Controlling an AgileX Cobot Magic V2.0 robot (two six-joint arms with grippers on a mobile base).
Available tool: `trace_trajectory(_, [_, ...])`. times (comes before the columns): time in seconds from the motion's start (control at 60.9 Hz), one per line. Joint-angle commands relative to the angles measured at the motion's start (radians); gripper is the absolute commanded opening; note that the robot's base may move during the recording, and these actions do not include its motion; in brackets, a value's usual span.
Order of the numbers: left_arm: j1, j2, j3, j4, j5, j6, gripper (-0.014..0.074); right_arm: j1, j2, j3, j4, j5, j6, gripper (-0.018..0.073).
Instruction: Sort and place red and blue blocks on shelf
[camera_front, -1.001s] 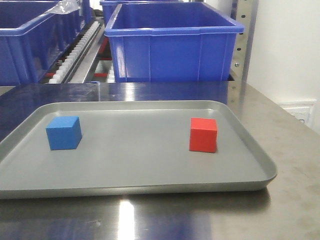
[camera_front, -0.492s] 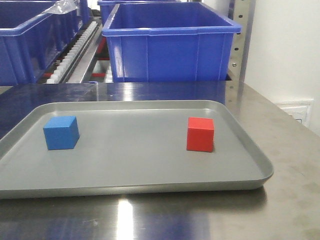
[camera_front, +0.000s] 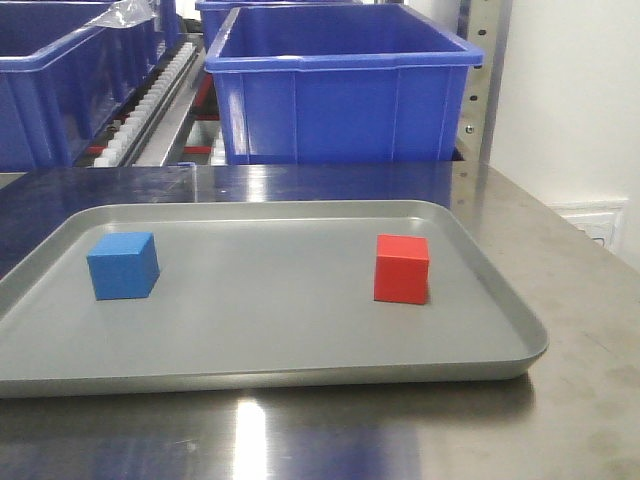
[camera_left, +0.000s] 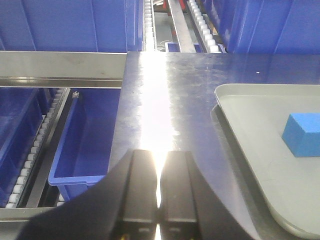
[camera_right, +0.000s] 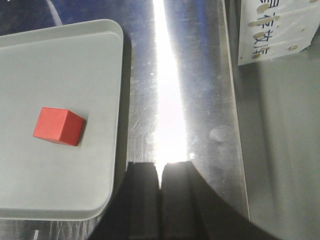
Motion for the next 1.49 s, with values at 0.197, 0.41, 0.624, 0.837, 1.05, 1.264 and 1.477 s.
trace_trajectory(0.197, [-0.001,-0.016,0.024,-0.003,-0.084,-0.009,0.0122,0.002,0.057,-0.046,0.013,-0.03,-0.014,0.0059])
trace_trajectory(0.41, [-0.001,-0.016,0.024,-0.003,-0.084,-0.009,0.0122,0.002,0.069,-0.046,0.012,-0.028,-0.027,0.0185])
trace_trajectory(0.624, [-0.001,-0.016,0.024,-0.003,-0.084,-0.009,0.0122,0.002,0.07,-0.046,0.012,-0.025,-0.055,0.0407])
trace_trajectory(0.837, [-0.001,-0.016,0.024,-0.003,-0.084,-0.009,0.0122,0.003,0.083,-0.058,0.012,-0.013,-0.057,0.0418])
trace_trajectory(1.05, [-0.001,-0.016,0.024,-0.003,-0.084,-0.009,0.0122,0.019,0.151,-0.138,0.013,0.051,-0.057,0.0418])
trace_trajectory(1.264, [-0.001,-0.016,0.024,-0.003,-0.084,-0.009,0.0122,0.109,0.243,-0.22,0.013,0.062,-0.057,0.0467])
trace_trajectory(1.477, [-0.001,-0.016,0.024,-0.003,-0.084,-0.009,0.0122,0.245,0.358,-0.285,0.013,0.029,-0.057,0.0552])
